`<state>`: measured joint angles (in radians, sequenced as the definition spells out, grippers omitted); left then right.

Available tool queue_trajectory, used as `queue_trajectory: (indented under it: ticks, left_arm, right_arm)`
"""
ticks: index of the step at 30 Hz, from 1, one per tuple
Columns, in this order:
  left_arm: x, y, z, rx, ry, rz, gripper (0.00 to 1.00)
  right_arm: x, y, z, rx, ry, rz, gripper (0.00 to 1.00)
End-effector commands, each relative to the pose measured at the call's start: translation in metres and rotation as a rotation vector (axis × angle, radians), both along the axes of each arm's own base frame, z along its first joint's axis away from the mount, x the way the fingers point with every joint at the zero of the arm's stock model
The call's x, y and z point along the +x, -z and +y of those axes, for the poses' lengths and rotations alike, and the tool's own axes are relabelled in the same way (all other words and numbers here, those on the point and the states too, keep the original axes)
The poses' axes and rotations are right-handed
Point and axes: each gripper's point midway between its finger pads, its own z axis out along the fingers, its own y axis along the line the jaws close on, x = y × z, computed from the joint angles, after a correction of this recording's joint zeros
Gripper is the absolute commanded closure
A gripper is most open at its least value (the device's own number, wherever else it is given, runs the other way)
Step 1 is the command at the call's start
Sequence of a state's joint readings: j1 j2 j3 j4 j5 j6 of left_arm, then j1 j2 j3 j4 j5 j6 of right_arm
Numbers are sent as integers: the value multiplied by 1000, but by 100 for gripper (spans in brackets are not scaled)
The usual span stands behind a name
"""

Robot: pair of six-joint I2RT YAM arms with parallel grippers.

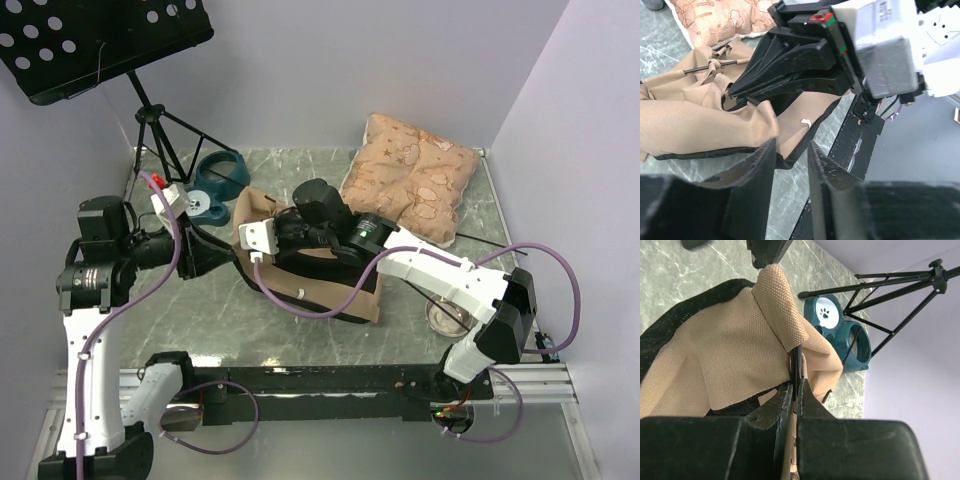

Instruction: Set up the pet tent

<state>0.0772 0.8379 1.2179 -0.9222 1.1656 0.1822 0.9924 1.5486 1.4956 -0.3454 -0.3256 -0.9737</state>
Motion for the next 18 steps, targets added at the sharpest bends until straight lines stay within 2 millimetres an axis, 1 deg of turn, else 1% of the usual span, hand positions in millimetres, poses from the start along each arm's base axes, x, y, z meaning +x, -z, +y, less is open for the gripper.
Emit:
queue_trajectory:
  ticks: [1, 5, 7, 12, 13, 18]
  left_arm:
    - [5, -7, -1, -6, 10, -93, 68]
    - [7, -12, -5, -50, 33, -104, 78]
    - [9, -13, -5, -67, 29, -92, 81]
    - [25, -13, -1, -57, -29, -90, 84]
    - [25, -13, -1, -71, -41, -58, 85]
    - [34, -6, 1, -63, -65, -31, 85]
  right_arm:
    - [-3, -8, -17, -3, 22, 0, 100]
    - [-3, -7, -16, -10, 16, 6, 100]
    - [-5, -9, -15, -4, 9, 4, 100]
    - [-7, -12, -13, 6, -1, 3, 100]
    - [-8, -12, -13, 7, -4, 1, 100]
    - [-10, -16, -10, 17, -10, 7, 100]
